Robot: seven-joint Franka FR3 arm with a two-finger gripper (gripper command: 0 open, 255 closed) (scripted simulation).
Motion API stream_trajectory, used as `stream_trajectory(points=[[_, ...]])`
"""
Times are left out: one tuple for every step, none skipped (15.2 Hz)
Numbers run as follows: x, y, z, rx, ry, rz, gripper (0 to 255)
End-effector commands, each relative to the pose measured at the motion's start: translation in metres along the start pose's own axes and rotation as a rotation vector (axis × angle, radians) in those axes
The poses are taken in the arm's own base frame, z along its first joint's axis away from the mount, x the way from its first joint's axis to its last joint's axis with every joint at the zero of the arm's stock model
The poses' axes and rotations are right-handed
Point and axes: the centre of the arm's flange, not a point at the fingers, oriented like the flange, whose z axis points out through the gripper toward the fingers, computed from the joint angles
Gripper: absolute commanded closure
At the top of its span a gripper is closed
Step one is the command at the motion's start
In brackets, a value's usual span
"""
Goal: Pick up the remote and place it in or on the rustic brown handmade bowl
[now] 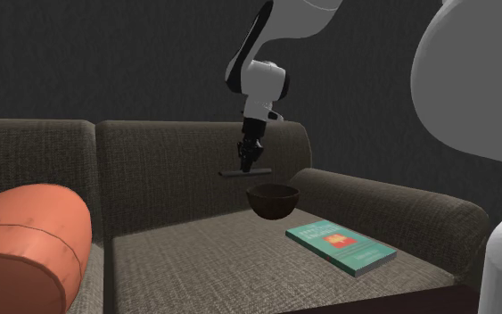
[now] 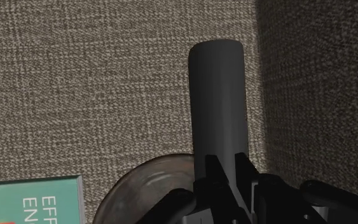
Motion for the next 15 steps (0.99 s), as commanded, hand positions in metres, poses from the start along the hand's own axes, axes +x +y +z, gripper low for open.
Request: stream_trajectory(points=[[0.026,0.009,-0.003,0.0,0.0,-0.001,255],[0.038,0.013,-0.005,0.0,0.0,-0.001,255],[0.051,0.018,-0.007,0.0,0.0,-0.001,255],[0.063,0.022,-0.009,0.0,0.0,-0.001,255],[0.075,0.027,-0.011,0.0,0.0,-0.001,255],[0.084,0.03,-0.012,0.0,0.0,-0.001,255],[0.085,0.03,-0.007,0.0,0.0,-0.001,255],[0.087,0.031,-0.002,0.0,0.0,-0.001,255],[0.088,0.031,0.003,0.0,0.0,-0.001,255],[0.089,0.031,0.008,0.0,0.0,-0.001,255],[0.09,0.031,0.014,0.0,0.0,-0.001,255],[0.091,0.031,0.019,0.0,0.0,-0.001,255],[0.093,0.032,0.024,0.0,0.0,-0.001,255],[0.094,0.032,0.029,0.0,0.0,-0.001,255],[0.095,0.032,0.034,0.0,0.0,-0.001,255]])
